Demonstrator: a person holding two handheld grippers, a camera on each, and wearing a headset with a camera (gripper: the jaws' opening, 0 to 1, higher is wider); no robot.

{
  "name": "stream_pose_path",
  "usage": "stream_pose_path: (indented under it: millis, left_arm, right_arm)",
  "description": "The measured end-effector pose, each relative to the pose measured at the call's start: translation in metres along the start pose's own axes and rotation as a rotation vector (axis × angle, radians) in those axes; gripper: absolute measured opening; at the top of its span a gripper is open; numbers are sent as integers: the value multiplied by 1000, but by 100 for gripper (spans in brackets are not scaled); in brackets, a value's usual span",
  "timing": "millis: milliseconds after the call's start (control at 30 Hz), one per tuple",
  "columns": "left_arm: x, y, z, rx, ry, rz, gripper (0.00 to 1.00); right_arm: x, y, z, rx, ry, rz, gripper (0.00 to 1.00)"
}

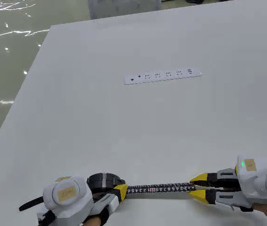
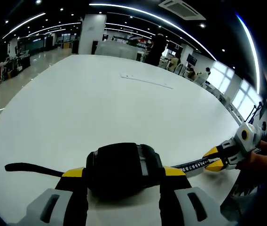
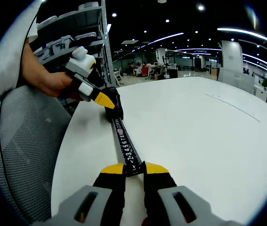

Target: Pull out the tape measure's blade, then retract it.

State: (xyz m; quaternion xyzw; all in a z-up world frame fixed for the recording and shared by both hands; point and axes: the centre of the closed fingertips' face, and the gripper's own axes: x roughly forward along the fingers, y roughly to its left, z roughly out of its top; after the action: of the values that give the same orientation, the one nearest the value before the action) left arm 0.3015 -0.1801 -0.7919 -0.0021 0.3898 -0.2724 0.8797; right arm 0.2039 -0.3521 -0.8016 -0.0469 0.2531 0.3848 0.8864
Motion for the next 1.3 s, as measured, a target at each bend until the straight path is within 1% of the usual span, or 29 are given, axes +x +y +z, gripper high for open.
stream_pose_path:
  millis: [467, 767, 1033, 1300]
  left_arm:
    - [0, 0, 1, -19, -1, -10, 58]
    - [0, 1, 2, -46, -6, -21, 58]
    - [0, 1, 2, -63, -6, -30, 58]
    - [0, 0, 2, -67, -7, -36, 58]
  right_arm:
    - [24, 7, 15, 3, -27, 36, 13]
    - [38, 12, 28, 9, -47, 55, 13]
    - [48, 14, 33, 5, -47, 71, 13]
    - [59, 17, 36, 1, -44, 89, 13]
